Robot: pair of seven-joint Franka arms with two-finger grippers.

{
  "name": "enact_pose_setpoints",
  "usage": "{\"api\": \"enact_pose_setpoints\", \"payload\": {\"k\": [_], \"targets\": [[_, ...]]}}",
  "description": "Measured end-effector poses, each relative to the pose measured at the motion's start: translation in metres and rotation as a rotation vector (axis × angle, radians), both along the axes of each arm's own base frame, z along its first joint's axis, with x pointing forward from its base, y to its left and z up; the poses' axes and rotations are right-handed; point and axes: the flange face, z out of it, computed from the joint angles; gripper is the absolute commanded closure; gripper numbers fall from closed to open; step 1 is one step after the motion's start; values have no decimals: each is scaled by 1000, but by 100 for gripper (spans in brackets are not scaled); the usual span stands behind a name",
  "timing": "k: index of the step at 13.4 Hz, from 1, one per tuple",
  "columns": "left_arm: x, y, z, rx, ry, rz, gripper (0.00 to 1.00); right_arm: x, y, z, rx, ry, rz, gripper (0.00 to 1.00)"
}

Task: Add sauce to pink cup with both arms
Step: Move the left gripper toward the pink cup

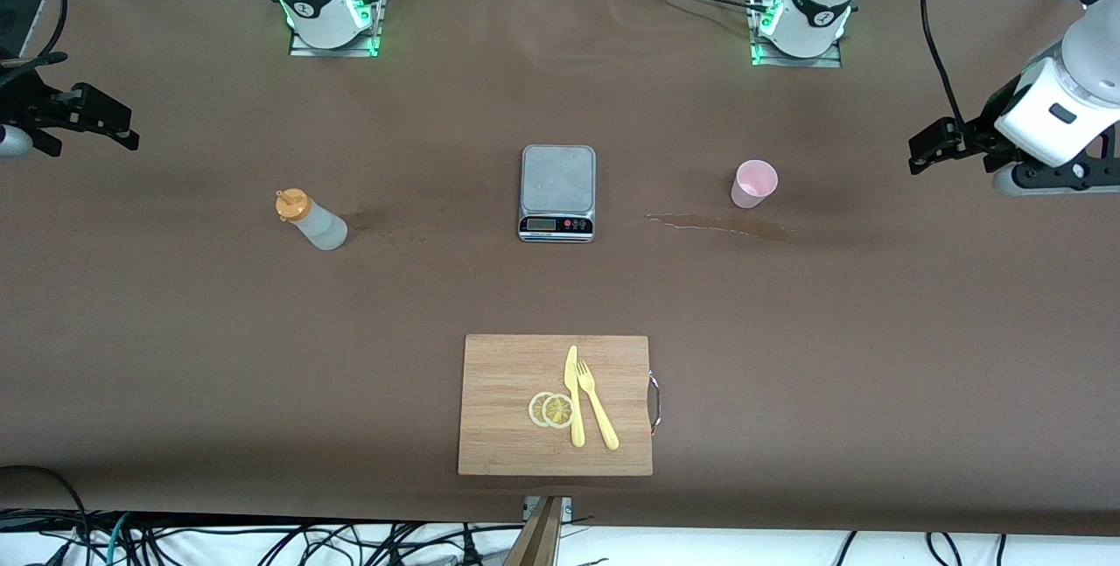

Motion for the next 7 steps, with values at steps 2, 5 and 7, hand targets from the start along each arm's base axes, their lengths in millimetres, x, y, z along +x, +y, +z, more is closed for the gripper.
{"api": "enact_pose_setpoints", "payload": {"k": [2,5,7], "targets": [[-2,1,1,1,0,1,0,0,0,0,0,0,0,0],[-3,1,-3,1,7,3,0,1,0,-1,0,3,0,0],[-3,1,-4,1,9,3,0,1,0,-3,0,6,0,0]]}}
